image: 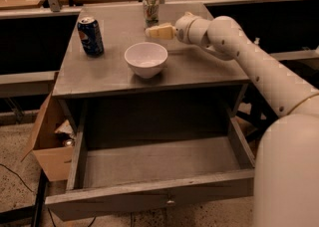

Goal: Place 7up can into top drawer

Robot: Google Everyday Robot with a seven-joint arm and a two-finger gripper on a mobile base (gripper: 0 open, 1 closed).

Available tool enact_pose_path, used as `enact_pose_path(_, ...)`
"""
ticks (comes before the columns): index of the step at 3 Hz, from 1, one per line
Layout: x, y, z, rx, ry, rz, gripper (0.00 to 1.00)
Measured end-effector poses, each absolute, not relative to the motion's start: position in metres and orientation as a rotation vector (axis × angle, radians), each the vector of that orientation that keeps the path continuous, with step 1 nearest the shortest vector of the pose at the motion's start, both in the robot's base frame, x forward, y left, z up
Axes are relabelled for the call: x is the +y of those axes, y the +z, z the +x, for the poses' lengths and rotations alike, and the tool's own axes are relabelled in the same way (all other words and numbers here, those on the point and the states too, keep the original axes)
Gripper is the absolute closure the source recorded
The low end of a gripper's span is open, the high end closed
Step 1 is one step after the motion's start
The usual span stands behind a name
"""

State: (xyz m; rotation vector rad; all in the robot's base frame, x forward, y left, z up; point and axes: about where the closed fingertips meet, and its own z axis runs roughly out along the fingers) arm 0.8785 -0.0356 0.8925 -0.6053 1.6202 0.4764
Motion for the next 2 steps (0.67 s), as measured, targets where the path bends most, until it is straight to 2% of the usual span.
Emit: enact_pose_path(2,0.003,0.892,0.921,1.574,0.468,-0.556,0.0)
